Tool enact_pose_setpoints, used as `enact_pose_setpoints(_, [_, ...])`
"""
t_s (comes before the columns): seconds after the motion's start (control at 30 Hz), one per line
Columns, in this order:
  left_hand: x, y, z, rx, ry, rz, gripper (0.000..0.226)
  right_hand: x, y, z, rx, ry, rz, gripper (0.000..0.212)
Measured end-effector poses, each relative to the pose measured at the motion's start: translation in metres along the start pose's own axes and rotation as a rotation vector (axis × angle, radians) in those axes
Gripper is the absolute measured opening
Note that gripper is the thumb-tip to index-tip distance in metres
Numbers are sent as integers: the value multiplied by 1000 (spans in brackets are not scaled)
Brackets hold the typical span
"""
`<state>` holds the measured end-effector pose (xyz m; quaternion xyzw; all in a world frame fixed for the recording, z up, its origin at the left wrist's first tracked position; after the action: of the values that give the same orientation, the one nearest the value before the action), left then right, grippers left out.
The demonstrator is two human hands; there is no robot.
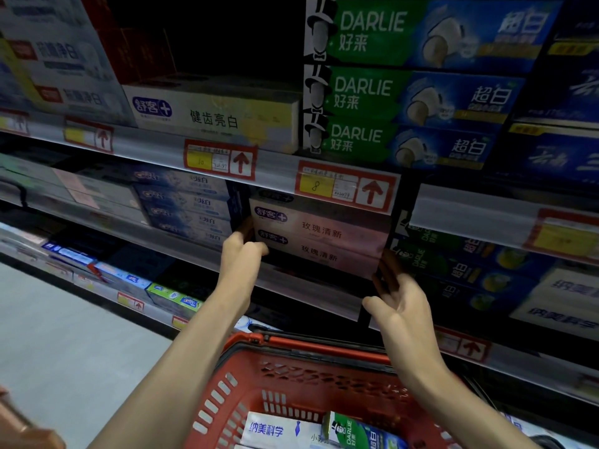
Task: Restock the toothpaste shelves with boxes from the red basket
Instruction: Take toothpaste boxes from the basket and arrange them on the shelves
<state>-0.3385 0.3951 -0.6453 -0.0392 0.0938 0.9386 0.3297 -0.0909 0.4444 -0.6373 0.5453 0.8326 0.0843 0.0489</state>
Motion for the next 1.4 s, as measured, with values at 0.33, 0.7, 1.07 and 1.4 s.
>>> enact_pose_setpoints(0.33, [-4, 0, 4, -35, -16, -7, 29, -1, 0, 0, 13, -5, 1, 47])
enact_pose_setpoints(0.7, [-40, 15, 17, -52, -49, -13, 41, -20, 23, -6, 24, -66, 64, 71])
enact_pose_setpoints(1.07, [-113, 45, 3, 103, 6, -220, 32, -80, 79, -1, 203, -207, 71, 55])
enact_pose_setpoints(1.4, [-184, 42, -17, -52, 199, -273, 29, -139, 55, 21, 134, -333, -105, 38])
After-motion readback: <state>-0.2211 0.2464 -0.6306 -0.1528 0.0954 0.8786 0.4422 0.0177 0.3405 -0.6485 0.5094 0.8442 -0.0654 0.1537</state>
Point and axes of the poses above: each hand's wrist, its own x-axis towards the middle knuckle, its own y-axis out of the back of the hand, z = x × y, the point moved 6 cm from there along x, towards the middle knuckle, and after that the axes turned 2 degrees about x, right-handed, at the moved point
